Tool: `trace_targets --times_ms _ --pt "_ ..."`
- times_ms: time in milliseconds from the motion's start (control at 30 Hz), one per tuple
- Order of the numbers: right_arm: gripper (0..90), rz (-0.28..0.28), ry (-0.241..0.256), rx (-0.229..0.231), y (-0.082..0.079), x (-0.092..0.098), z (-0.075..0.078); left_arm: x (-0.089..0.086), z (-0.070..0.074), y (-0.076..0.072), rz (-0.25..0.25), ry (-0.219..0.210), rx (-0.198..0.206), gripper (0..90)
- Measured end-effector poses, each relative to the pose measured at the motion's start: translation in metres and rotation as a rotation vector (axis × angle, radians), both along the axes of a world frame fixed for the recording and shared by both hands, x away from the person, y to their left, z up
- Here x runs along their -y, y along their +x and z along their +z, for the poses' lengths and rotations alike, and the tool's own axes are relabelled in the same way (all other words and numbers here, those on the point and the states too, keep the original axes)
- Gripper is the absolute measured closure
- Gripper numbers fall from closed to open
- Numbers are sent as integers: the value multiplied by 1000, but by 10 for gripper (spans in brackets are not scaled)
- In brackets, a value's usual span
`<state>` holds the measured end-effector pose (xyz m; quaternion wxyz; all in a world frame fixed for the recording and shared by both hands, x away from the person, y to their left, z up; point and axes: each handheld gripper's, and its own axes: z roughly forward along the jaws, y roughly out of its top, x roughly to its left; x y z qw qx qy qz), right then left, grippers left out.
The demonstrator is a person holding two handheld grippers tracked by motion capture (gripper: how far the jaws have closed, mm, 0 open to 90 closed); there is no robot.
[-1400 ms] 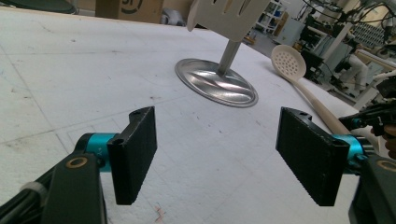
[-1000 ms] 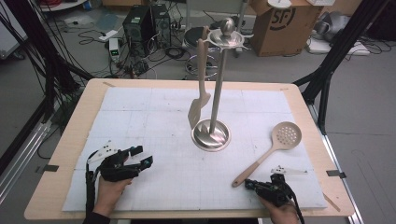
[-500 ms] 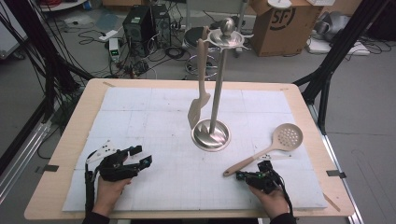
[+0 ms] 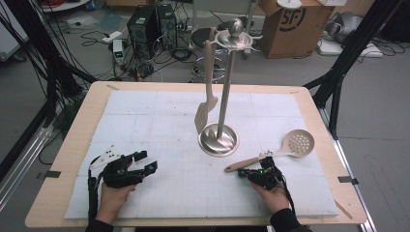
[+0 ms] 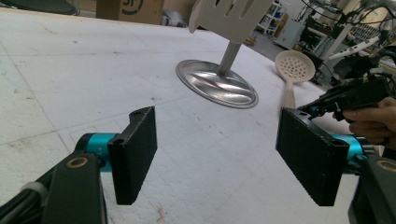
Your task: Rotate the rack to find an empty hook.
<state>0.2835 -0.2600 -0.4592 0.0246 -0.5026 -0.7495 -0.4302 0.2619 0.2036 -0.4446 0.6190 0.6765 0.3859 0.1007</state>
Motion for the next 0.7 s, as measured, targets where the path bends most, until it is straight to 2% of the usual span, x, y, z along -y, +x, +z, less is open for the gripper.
trace_targets --times_ms 300,433,567,700 --pt "900 -4 -10 12 13 -9 0 0 0 0 -2 0 2 298" --pt "900 19 -24 33 16 -9 2 -2 0 0 3 -4 0 298" --pt "900 -34 -7 51 21 5 8 -2 -1 1 4 -6 -1 298" --pt "900 -91 -14 77 34 25 20 -1 0 1 -1 -2 -1 298"
